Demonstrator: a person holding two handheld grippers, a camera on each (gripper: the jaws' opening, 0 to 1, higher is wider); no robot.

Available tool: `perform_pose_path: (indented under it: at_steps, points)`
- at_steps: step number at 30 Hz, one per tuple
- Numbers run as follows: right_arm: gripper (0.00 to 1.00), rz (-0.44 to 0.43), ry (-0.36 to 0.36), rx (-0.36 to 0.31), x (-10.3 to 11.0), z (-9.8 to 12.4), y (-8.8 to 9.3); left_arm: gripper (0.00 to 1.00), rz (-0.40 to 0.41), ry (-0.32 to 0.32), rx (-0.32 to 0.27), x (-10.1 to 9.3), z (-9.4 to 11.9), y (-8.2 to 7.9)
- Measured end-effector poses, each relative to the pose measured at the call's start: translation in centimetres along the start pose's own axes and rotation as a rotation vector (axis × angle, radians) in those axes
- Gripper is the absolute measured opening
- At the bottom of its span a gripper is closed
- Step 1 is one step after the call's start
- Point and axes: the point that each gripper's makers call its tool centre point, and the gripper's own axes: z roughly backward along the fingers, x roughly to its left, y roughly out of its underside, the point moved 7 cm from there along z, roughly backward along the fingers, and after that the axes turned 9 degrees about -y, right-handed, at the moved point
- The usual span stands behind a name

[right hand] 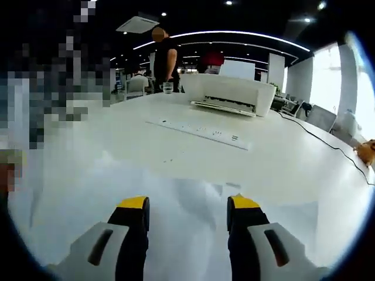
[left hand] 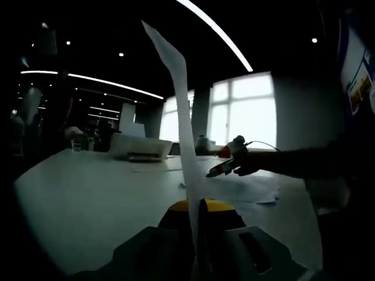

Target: Organize the stack of printing papers by aligning and flattening the scattered papers on the table

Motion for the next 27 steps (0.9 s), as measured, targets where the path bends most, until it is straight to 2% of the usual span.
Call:
perform_pose_path:
  at_steps: [12,19,27]
  points:
    - [0.47,-0.059,-0.023,-0.059,-0.2,-0.6,0.7,0.06,-0.007,0.01,0.008,-0.1,-0.1,0.1]
    - [0.38,-0.025,-0.005,-0.079,0.2,-0.7,1.0,0.06,-0.004,0.017,0.007,-0.1,-0.1,0.1]
    - [0.34,-0.013,-0.006,-0.099,0.9,-0.5,1.2,0.06,-0.001,0.018,0.004,-0.1,-0.1,0.0]
